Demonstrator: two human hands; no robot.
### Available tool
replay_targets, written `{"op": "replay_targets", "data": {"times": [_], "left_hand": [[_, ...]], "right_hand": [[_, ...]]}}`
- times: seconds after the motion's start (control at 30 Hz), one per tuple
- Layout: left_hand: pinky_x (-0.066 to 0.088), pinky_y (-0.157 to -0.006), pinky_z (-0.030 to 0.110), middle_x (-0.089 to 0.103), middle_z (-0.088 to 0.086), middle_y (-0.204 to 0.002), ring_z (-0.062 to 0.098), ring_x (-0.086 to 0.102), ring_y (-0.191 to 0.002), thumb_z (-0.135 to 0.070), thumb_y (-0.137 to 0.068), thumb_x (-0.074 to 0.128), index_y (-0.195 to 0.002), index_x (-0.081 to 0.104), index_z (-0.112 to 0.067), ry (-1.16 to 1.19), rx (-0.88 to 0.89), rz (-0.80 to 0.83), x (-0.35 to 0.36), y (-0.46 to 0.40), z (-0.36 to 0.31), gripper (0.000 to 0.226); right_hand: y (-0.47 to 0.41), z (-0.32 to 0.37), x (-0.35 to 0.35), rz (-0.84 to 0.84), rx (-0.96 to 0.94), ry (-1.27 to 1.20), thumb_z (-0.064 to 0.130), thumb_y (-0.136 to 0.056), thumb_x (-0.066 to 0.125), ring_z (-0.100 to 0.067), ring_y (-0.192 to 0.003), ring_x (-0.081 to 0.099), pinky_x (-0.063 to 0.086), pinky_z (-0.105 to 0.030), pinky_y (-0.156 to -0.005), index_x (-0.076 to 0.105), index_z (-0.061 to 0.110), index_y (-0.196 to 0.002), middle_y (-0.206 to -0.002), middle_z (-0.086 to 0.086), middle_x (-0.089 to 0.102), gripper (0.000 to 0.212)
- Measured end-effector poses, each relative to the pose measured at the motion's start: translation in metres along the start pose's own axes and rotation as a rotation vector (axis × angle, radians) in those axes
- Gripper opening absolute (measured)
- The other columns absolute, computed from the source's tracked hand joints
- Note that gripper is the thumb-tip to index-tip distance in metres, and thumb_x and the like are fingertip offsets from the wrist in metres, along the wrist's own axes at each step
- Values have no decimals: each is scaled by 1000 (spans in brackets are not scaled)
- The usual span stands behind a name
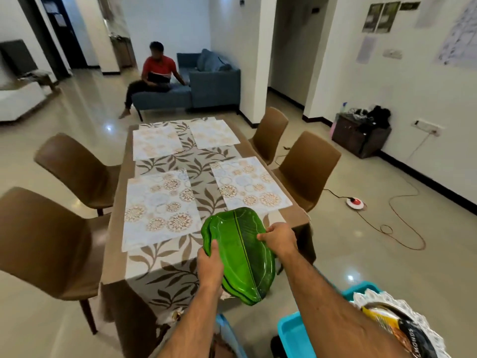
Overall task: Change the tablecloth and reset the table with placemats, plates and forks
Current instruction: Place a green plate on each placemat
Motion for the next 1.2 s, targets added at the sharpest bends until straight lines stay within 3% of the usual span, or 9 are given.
{"op": "replay_targets", "data": {"times": [0.23, 0.37, 0.47, 0.53, 0.7, 0.8, 0.93, 1.1, 1.2], "left_hand": [[42, -104, 42, 54, 12, -136, 26, 52, -118, -35, -103, 43, -138, 46, -11, 40, 16, -50, -19, -42, -10, 43], [35, -111, 48, 41, 14, -149, 34, 40, -136, -35, -104, 41, -147, 34, -8, 3, -16, -77, -7, -75, -13, 51], [39, -107, 47, 46, 16, -144, 35, 44, -131, -35, -103, 41, -143, 39, -8, -17, 14, -101, 10, -103, -22, 48], [37, -109, 48, 41, 16, -148, 35, 41, -135, -35, -103, 41, -146, 34, -8, -22, 6, -123, 26, -126, -24, 51], [45, -101, 50, 53, 16, -134, 38, 50, -124, -36, -103, 42, -138, 44, -7, -45, -19, -150, 61, -184, -35, 46], [46, -98, 50, 57, 18, -126, 39, 54, -117, -34, -103, 42, -132, 49, -5, -99, -26, -187, 73, -215, -35, 42], [45, -100, 59, 56, 21, -130, 41, 53, -120, -39, -101, 44, -132, 49, -7, -95, -74, -237, 80, -251, -23, 44], [41, -104, 53, 55, 10, -119, 36, 50, -122, -33, -103, 42, -130, 50, -9, -99, -83, -241, 88, -280, -16, 37], [40, -103, 48, 54, 7, -120, 33, 48, -124, -32, -103, 42, -134, 49, -11, -98, -82, -237, 94, -292, -12, 38]], "right_hand": [[-37, 40, 28, 92, -47, -59, 21, -84, 76, -22, -72, 61, 53, -36, -72, 59, 13, -71, -71, -5, 62, 23], [-77, 52, 29, 149, -17, -208, 15, -86, 74, -23, -78, 61, 54, -33, -71, 60, 9, -82, -80, -8, 63, 15], [-108, 54, 28, 217, 96, -437, 7, -90, 67, -28, -70, 64, 59, -39, -59, 56, 5, -86, -82, -16, 64, 12], [-139, 55, 29, 225, 143, -528, 6, -91, 64, -29, -67, 65, 56, -34, -51, 54, 6, -85, -82, -19, 65, 12], [-227, 62, 25, 206, 145, -606, 10, -92, 65, -27, -66, 65, 55, -33, -55, 54, 9, -79, -77, -15, 65, 18], [-286, 61, 22, 177, 132, -587, 14, -91, 67, -27, -61, 64, 56, -35, -54, 60, 9, -76, -73, -16, 66, 18], [-378, 39, 32, 77, 94, -435, 20, -88, 71, -29, -64, 63, 57, -54, -67, 67, 9, -70, -77, -24, 70, 21], [-423, 48, 41, 11, 108, -269, 24, -91, 68, -21, -58, 51, 45, -34, -59, 56, 13, -67, -61, -7, 56, 29], [-448, 52, 56, 31, 96, -196, 25, -92, 68, -21, -68, 54, 45, -33, -69, 61, 10, -76, -68, -4, 57, 23]]}}
Point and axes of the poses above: each hand's wrist, its own y-axis away from the middle knuckle, its own x-axis out of the palm, z = x × y, the point moved 5 cm from there along -y, towards the middle knuckle
